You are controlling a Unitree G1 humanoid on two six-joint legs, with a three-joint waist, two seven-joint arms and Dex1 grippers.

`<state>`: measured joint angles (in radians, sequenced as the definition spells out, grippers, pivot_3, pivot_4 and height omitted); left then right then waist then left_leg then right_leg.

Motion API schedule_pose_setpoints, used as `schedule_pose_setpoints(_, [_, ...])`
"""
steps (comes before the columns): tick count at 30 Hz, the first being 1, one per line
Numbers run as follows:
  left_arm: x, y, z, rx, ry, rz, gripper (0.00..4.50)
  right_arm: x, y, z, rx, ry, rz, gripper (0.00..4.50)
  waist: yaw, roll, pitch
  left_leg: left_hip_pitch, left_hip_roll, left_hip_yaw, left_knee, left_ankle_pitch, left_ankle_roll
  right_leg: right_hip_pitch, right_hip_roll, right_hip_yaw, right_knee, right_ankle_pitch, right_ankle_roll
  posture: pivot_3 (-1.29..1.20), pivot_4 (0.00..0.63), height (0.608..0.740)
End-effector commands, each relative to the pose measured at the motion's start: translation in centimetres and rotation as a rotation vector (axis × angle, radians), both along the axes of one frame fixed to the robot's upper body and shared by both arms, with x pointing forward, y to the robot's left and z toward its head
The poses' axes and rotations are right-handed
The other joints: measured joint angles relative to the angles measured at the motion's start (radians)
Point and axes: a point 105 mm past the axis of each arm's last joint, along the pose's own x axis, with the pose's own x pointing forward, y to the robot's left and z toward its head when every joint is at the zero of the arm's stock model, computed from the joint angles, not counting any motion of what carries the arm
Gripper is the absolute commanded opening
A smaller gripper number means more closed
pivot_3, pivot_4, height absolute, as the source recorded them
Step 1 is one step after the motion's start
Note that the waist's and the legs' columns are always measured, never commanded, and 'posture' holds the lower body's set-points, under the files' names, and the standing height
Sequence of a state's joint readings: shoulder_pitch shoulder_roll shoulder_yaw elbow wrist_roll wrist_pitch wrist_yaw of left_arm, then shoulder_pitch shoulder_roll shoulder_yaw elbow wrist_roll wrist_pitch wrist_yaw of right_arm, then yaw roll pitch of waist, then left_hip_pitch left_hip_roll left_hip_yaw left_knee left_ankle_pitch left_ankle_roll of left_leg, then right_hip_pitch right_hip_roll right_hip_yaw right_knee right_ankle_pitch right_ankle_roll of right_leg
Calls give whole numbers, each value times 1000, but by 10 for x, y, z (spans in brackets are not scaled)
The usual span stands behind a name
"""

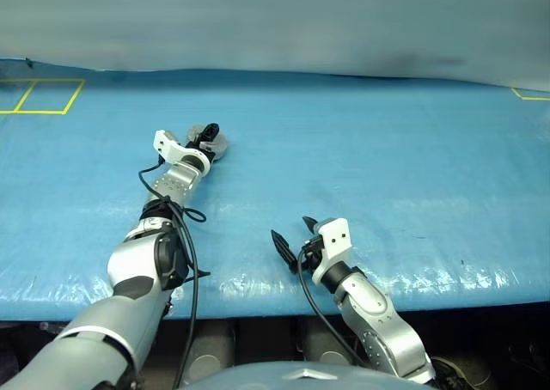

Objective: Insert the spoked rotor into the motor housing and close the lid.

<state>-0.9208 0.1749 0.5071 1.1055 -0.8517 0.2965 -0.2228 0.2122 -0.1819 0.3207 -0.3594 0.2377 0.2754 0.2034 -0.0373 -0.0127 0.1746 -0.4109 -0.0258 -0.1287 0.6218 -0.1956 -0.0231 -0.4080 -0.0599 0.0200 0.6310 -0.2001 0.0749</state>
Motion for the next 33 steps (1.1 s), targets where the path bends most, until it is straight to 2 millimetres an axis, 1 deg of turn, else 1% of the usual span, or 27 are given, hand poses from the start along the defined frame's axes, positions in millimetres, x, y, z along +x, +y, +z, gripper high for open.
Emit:
schedule_pose_setpoints(1, [-17,21,-22,25,56,18,4486,3,4,5,6,-11,30,4500,-11,1,-1,1,0,1,0,0,0,0,0,1,1,0,0,0,150,740])
schedule_pose_setpoints(2, [-24,24,-28,30,68,12,4486,3,6,5,12,-6,38,4500,-15,1,-1,1,1,1,0,0,0,0,0,1,1,0,0,0,150,740])
schedule_pose_setpoints(5, [-42,32,-36,35,92,12,4486,4,8,6,12,-5,58,4500,-25,2,-3,3,1,3,-1,0,0,0,0,3,4,0,-1,0,150,740])
schedule_pose_setpoints(8, [-73,44,-45,70,124,15,4486,5,9,7,13,-6,87,4500,-30,2,-5,8,1,6,-2,0,0,1,0,5,7,-1,-3,0,150,740])
schedule_pose_setpoints(9, [-80,45,-46,80,129,17,4486,5,9,7,13,-5,90,4500,-28,2,-6,11,2,8,-3,0,0,2,-1,7,9,-3,-5,0,150,740])
schedule_pose_setpoints(11, [-103,49,-51,141,145,2,4486,7,5,3,21,30,75,4500,-25,1,-8,16,2,9,-4,0,0,5,-1,8,11,-7,-10,0,150,740])
schedule_pose_setpoints(13, [-122,45,-50,254,127,-55,4486,10,1,2,7,30,70,4500,-27,2,-10,19,2,9,-4,-1,-1,8,-1,8,11,-7,-11,0,150,740])
schedule_pose_setpoints(16, [-149,28,-34,577,-26,-197,4486,13,-6,6,8,0,45,4500,-25,2,-11,20,2,10,-2,-1,-2,9,-1,8,11,-8,-12,0,150,740])
schedule_pose_setpoints(17, [-156,21,-32,658,-67,-242,4486,15,-8,8,3,-20,38,4500,-21,2,-11,19,2,10,-2,-1,-2,9,-1,9,11,-8,-12,0,150,740])
schedule_pose_setpoints(19, [-167,13,-29,737,-127,-284,4486,17,-12,11,-7,-54,21,4500,-11,2,-11,18,2,11,-2,-4,-7,7,-2,10,10,-8,-12,0,150,740])
schedule_pose_setpoints(21, [-179,8,-31,886,-179,-328,4486,19,-17,17,-13,-104,8,4500,-1,2,-11,15,2,11,-2,-5,-7,3,-2,10,10,-8,-12,0,150,740])
schedule_pose_setpoints(23, [-186,7,-31,961,-214,-320,4486,21,-23,19,-35,-145,-18,4500,3,2,-11,12,2,12,-2,-5,-7,0,-2,10,10,-8,-12,0,150,740])
schedule_pose_setpoints(26, [-192,10,-31,1038,-255,-272,4486,20,-30,18,-49,-171,-24,4500,10,2,-11,8,2,12,-2,-5,-7,-3,-2,10,10,-8,-12,0,150,740])
schedule_pose_setpoints(27, [-193,10,-31,1059,-263,-265,4486,19,-31,17,-54,-177,-22,4500,11,2,-11,7,2,12,-3,-3,-4,-4,-2,9,10,-8,-12,0,150,740])
schedule_pose_setpoints(29, [-197,11,-34,1176,-297,-252,4486,19,-37,12,-56,-167,-55,4500,13,2,-10,5,2,12,-3,-2,-2,-6,-2,9,10,-8,-12,0,150,740])
schedule_pose_setpoints(30, [-198,11,-35,1206,-314,-248,4486,19,-39,12,-39,-170,-80,4500,14,2,-10,5,2,12,-4,-2,-2,-7,-2,9,10,-8,-12,0,150,740])
schedule_pose_setpoints(33, [-197,13,-35,1214,-331,-189,4486,21,-42,14,4,-177,-131,4500,13,2,-10,4,2,12,-4,-2,-2,-7,-2,9,10,-8,-12,0,150,740])
